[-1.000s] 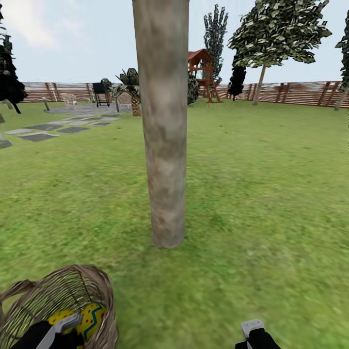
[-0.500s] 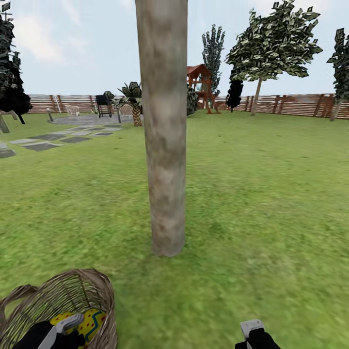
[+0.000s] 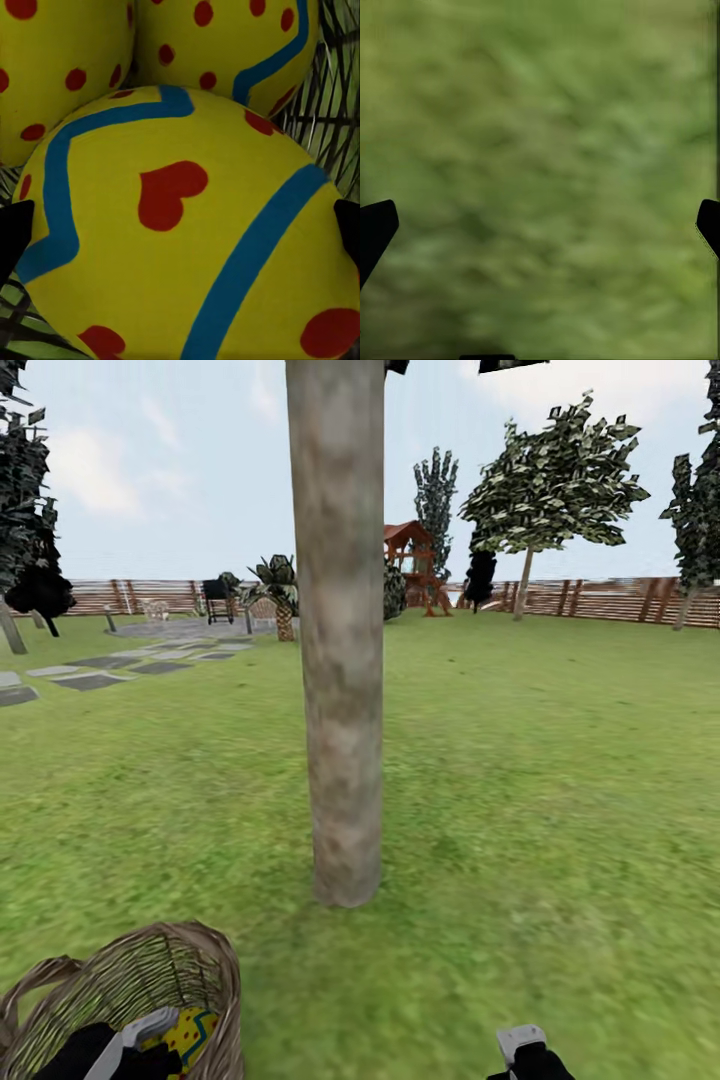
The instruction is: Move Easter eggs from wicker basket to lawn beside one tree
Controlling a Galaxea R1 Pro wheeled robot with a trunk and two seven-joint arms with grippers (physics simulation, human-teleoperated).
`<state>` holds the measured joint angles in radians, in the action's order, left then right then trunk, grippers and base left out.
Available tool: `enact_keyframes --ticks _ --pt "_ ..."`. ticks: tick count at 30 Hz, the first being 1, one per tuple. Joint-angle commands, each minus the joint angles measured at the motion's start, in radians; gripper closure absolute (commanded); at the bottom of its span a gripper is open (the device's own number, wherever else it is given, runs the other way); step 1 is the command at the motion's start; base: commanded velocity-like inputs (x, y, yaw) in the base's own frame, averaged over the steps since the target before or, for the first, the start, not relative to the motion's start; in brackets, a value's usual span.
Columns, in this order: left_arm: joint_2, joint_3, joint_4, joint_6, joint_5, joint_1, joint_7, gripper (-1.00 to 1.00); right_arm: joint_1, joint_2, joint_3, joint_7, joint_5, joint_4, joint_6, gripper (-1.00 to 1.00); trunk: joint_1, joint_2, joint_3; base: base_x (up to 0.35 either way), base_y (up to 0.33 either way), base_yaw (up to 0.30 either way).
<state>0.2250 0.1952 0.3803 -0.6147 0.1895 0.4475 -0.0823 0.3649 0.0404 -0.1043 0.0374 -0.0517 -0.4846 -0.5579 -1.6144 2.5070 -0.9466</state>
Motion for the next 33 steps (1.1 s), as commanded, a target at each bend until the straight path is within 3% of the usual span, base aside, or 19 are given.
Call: enact_keyframes --ticks 1,10,21,33 --pt "-0.001 0.007 0.002 -0.006 0.001 0.000 -0.004 1.00 0.000 0.001 -0.006 0.001 -0.005 -0.002 -0.007 -1.00 0.001 0.000 0.003 0.000 0.000 0.000" --pt "-0.010 0.007 -0.020 0.015 0.001 0.000 -0.004 1.00 0.000 0.001 -0.006 0.001 -0.005 -0.002 -0.007 -1.00 0.005 -0.002 0.038 0.000 0.000 0.029" --pt "-0.020 0.007 -0.020 0.016 -0.001 0.000 0.001 1.00 0.000 0.001 -0.005 0.001 -0.005 -0.001 -0.007 -1.00 0.010 -0.005 0.080 0.000 0.000 0.248" --pt "-0.019 0.007 -0.020 0.016 -0.001 0.000 0.001 1.00 0.000 0.000 -0.005 0.001 -0.005 -0.001 -0.007 -1.00 0.020 -0.017 0.126 0.000 0.000 0.006"
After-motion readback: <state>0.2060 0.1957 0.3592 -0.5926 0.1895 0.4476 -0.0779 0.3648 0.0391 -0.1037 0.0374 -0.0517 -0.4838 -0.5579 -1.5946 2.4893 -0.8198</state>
